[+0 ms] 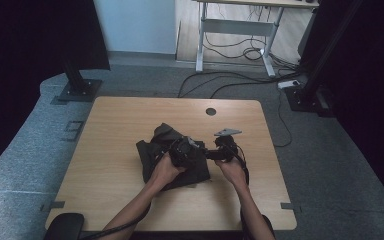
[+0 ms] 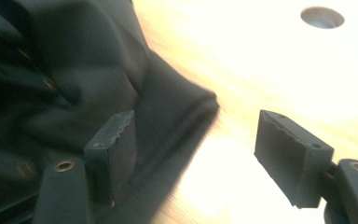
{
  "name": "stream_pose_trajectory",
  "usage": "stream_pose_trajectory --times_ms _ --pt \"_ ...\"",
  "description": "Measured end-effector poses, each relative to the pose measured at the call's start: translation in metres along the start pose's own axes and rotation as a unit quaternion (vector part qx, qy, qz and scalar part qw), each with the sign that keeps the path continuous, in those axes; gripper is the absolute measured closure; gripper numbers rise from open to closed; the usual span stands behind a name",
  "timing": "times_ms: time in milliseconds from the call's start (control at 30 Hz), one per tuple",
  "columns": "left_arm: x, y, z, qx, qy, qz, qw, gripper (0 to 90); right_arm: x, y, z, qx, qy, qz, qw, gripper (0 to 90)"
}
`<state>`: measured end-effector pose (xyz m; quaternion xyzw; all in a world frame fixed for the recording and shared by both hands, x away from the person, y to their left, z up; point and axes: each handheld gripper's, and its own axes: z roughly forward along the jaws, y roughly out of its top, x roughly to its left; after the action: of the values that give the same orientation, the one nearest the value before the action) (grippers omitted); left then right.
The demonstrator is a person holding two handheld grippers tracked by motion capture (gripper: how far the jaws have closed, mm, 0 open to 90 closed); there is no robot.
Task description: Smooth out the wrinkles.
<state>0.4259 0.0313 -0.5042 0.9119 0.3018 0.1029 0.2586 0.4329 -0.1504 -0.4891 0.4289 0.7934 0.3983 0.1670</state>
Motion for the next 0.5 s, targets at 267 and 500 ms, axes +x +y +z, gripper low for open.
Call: stream_pose_trajectory --times_ms 267,500 --pt "0.003 -0.004 -0.007 -0.013 -0.032 -0.013 0.9993 50.1 0.014 0.018 0.016 0.0 0.04 0.0 0.9992 22.9" --pt "0.003 -0.006 -0.015 -0.023 -0.061 -0.024 0.9976 44.0 0.009 0.011 0.044 0.034 0.033 0.003 0.9989 31.1"
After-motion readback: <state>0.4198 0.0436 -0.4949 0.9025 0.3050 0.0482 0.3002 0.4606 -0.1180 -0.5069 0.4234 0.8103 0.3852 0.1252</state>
